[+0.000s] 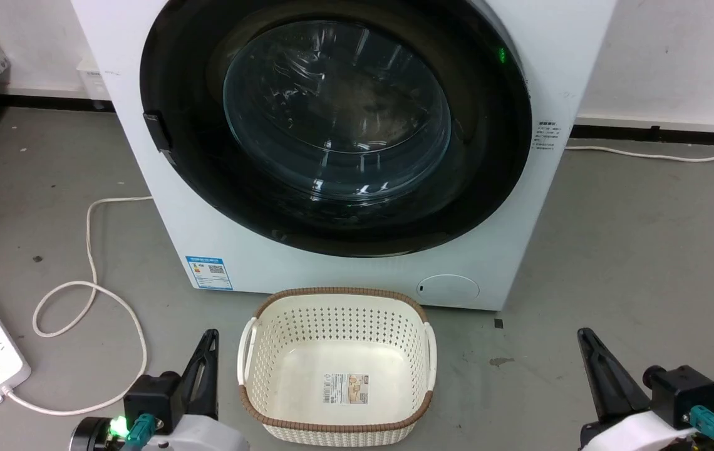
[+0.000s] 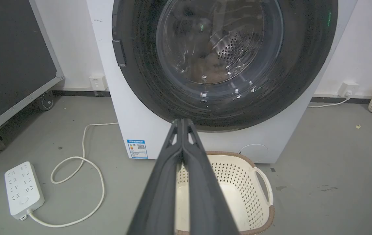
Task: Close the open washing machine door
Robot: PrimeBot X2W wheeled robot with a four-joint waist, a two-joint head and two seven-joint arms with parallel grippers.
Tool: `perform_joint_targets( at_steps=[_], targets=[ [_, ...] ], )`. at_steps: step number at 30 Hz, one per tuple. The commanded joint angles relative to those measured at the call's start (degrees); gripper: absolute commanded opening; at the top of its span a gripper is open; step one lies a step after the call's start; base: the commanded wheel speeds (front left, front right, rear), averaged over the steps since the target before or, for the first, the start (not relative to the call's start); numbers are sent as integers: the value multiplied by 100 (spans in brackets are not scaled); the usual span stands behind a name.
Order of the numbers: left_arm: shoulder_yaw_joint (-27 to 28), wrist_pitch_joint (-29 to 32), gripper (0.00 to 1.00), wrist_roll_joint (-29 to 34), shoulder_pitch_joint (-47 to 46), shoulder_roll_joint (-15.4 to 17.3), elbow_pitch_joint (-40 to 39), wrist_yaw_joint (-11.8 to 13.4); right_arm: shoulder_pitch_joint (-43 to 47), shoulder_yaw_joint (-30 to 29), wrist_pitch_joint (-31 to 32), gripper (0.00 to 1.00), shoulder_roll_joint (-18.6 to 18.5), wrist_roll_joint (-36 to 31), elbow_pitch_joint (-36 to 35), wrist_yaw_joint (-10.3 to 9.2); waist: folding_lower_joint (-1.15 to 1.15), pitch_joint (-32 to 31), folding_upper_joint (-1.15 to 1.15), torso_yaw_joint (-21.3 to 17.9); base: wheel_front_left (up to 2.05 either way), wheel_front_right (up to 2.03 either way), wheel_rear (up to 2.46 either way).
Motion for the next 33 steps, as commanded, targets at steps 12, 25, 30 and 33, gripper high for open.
perform_joint_targets(
  at_steps=[12, 25, 30, 33],
  targets=[
    [53, 174, 0, 128, -113, -6, -130, 95, -150, 41, 165, 0, 34, -110, -126, -3, 0, 17, 0, -12, 0, 0, 0],
    [99, 350, 0, 232, -145, -8, -229, 156, -193, 74, 335, 0, 41, -182, -213, -4, 0, 35, 0, -25, 0, 0, 0],
    [114, 409, 0, 266, -155, -9, -262, 176, -207, 85, 391, 0, 43, -206, -242, -4, 0, 41, 0, -30, 0, 0, 0],
    [124, 444, 0, 287, -161, -10, -281, 188, -215, 91, 425, 0, 44, -221, -259, -4, 0, 45, 0, -32, 0, 0, 0]
  ],
)
